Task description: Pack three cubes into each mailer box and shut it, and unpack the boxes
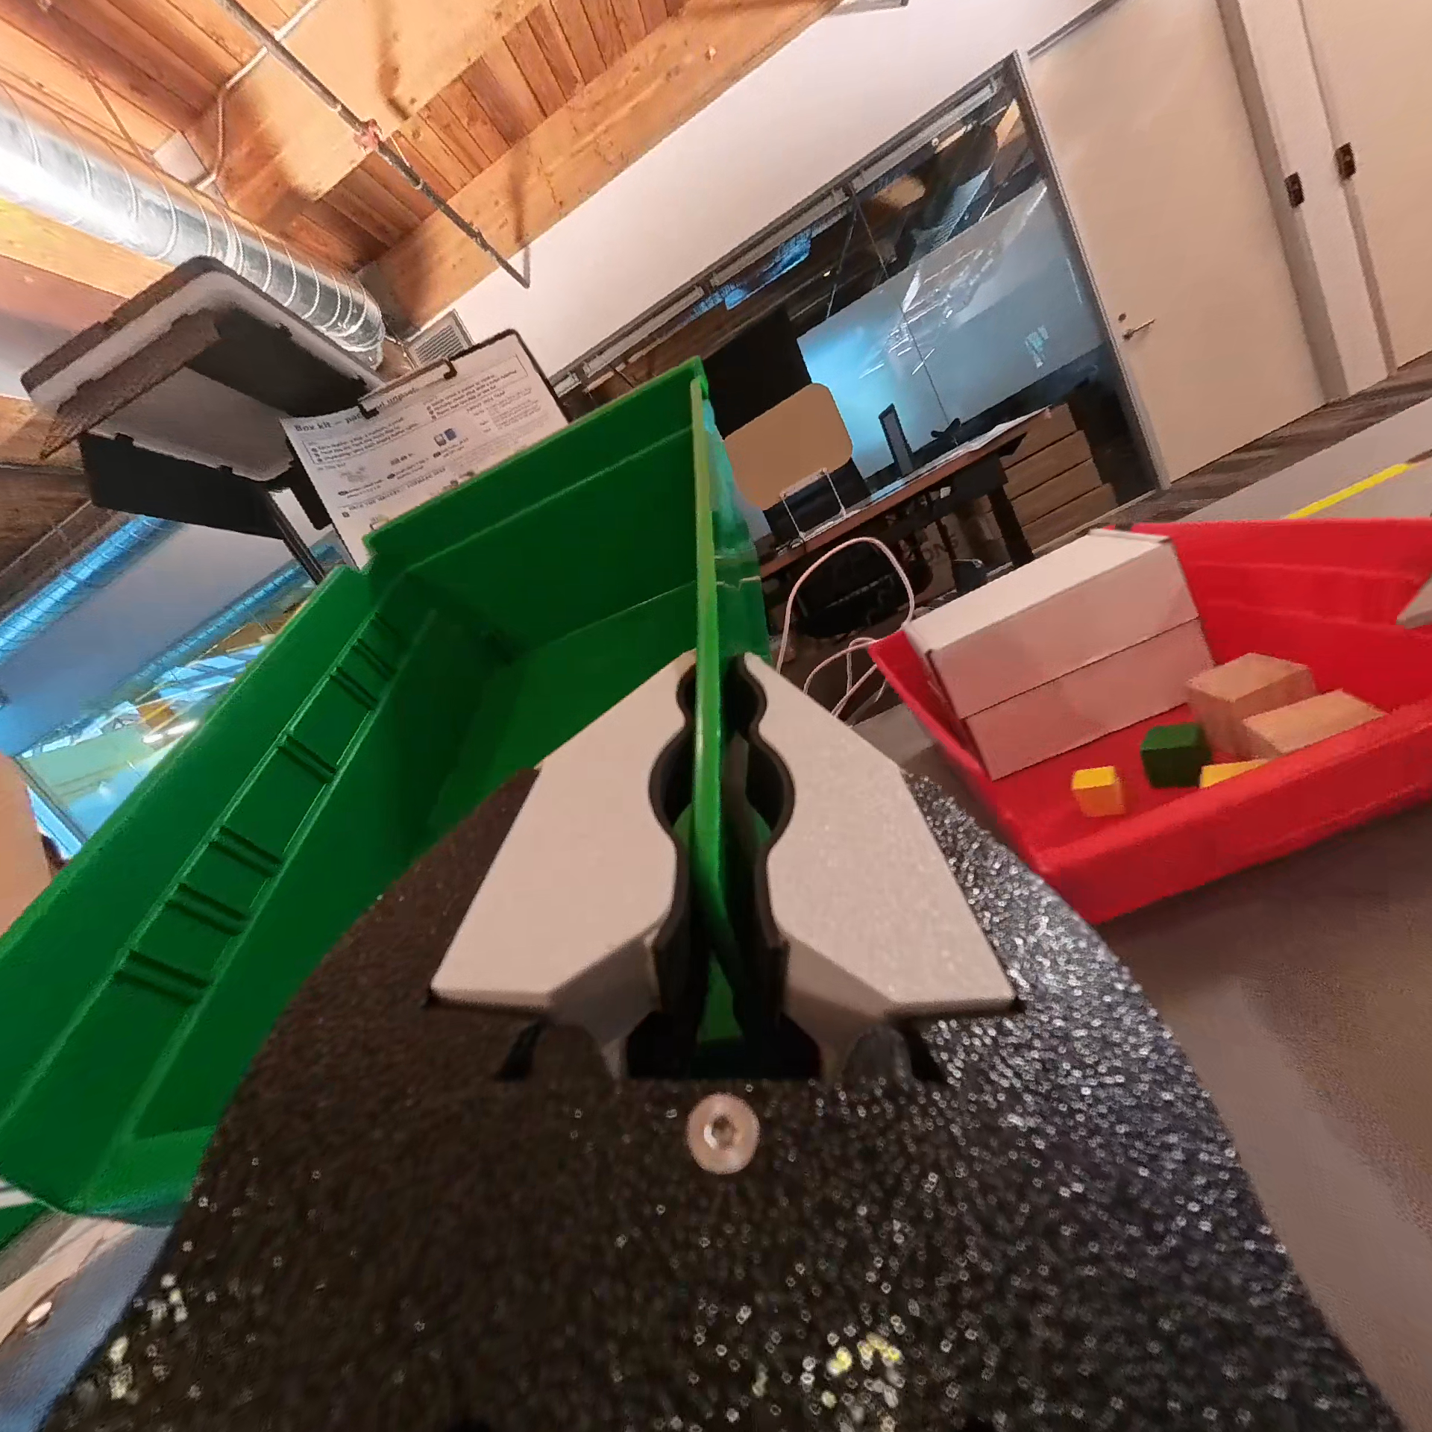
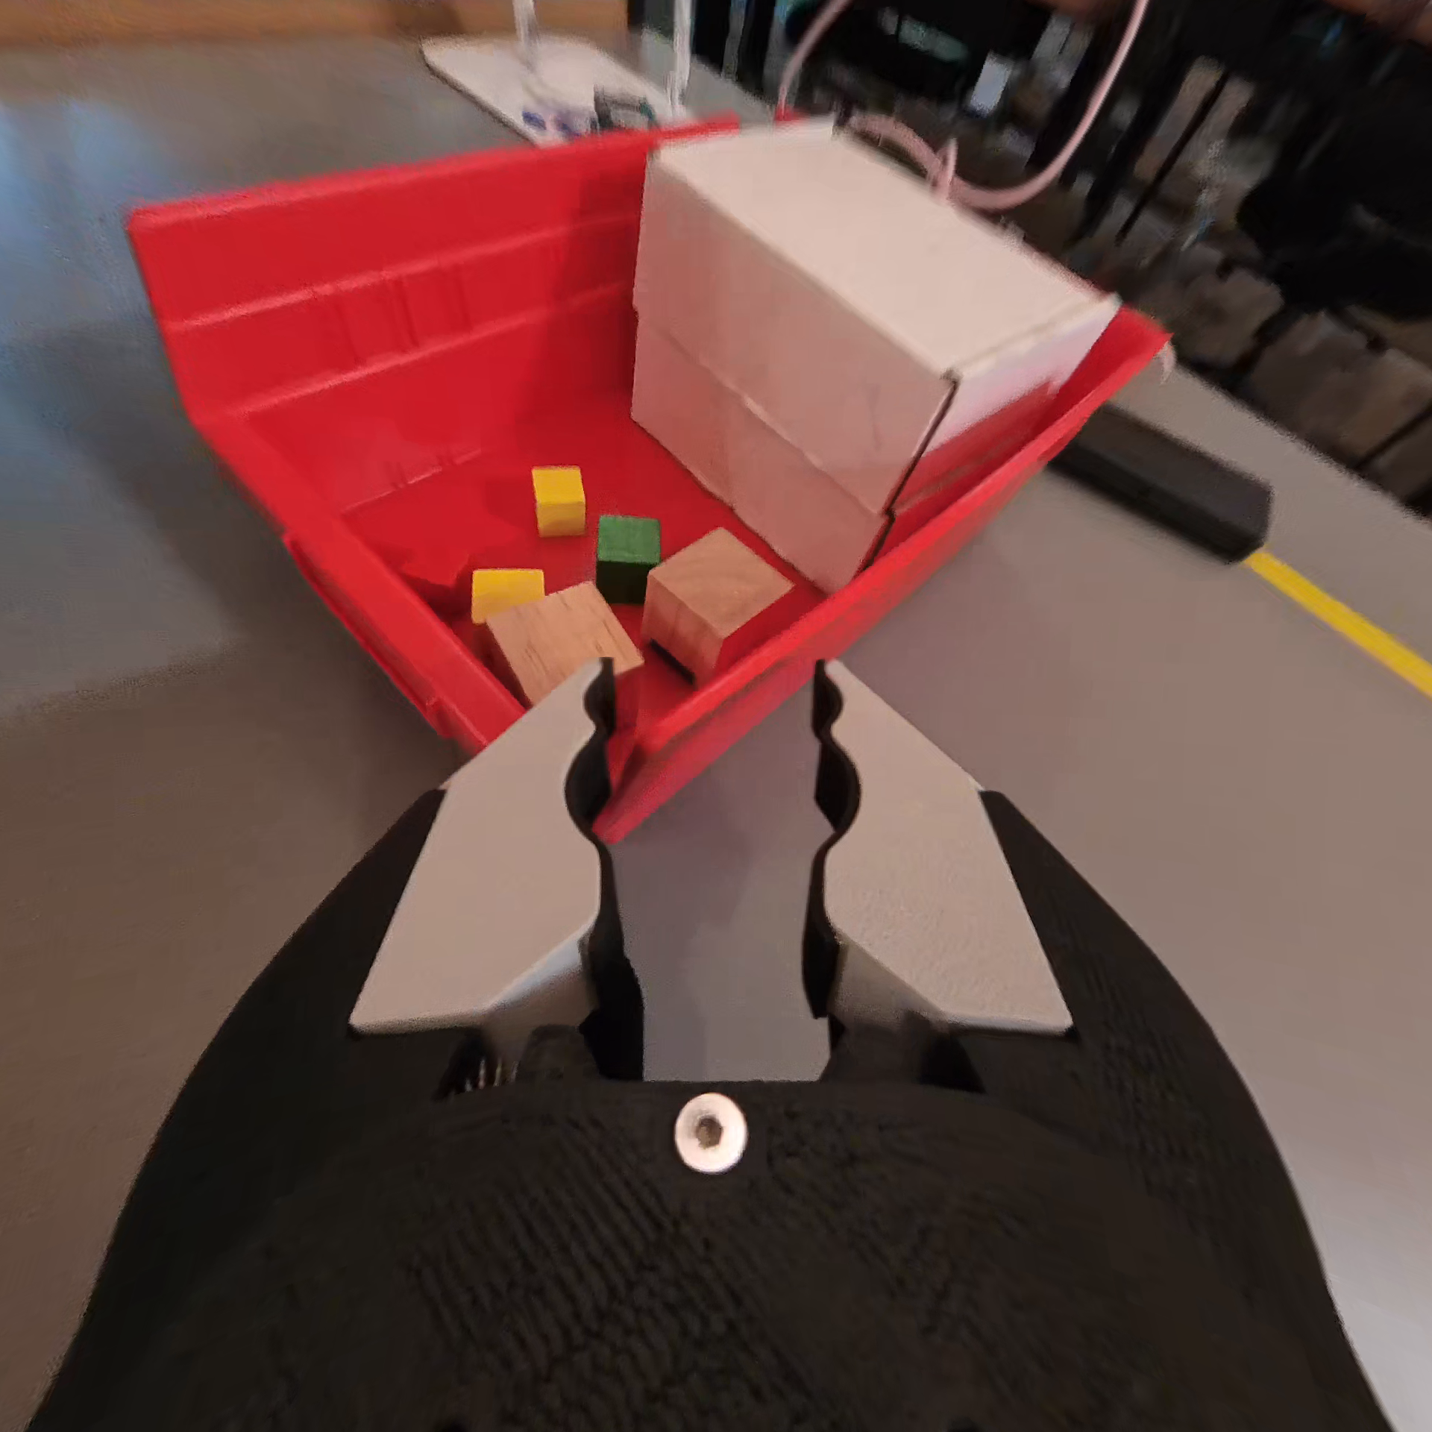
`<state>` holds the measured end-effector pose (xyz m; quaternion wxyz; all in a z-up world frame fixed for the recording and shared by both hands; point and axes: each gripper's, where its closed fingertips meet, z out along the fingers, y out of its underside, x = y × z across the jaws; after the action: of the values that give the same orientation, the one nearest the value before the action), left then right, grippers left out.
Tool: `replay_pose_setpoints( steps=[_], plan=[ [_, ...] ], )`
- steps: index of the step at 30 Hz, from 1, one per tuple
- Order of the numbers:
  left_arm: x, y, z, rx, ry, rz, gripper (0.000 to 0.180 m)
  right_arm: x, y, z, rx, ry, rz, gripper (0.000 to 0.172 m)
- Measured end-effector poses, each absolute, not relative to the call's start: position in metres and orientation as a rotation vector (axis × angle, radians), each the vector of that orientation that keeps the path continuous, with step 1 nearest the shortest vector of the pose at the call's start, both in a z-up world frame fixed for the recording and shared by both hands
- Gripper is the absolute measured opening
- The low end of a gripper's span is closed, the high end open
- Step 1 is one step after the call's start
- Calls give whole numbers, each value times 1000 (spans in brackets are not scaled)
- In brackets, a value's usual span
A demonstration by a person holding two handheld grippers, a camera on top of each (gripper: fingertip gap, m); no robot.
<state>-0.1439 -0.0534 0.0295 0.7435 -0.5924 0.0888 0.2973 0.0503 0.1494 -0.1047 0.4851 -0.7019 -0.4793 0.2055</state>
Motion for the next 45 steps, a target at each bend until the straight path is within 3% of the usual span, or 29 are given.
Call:
replay_pose_setpoints(
  steps=[2, 9, 13, 20, 28, 36, 45],
  plan=[
    [-138, -53, 31, -1283, 203, 638, 4, 57, 150, -82, -1629, -1133, 470, 61],
    [-50, -25, 42, -1209, 388, 403, 3, 141, 153, 29, -1411, -840, 432, 61],
    [38, -6, 47, -1149, 578, 118, 3, 204, 139, 86, -1226, -661, 319, 43],
    [187, 36, 52, -1134, 903, -267, 4, 328, 103, 145, -1029, -363, -56, 36],
    [287, 87, -10, -1219, 1105, -272, 4, 417, 83, 152, -984, -133, 3, 29],
    [298, 123, -72, -1407, 1113, -259, 4, 409, 111, 139, -1056, -153, -21, 37],
    [298, 120, -94, -1450, 1087, -334, 4, 401, 116, 136, -1073, -181, 4, 35]
  ],
)
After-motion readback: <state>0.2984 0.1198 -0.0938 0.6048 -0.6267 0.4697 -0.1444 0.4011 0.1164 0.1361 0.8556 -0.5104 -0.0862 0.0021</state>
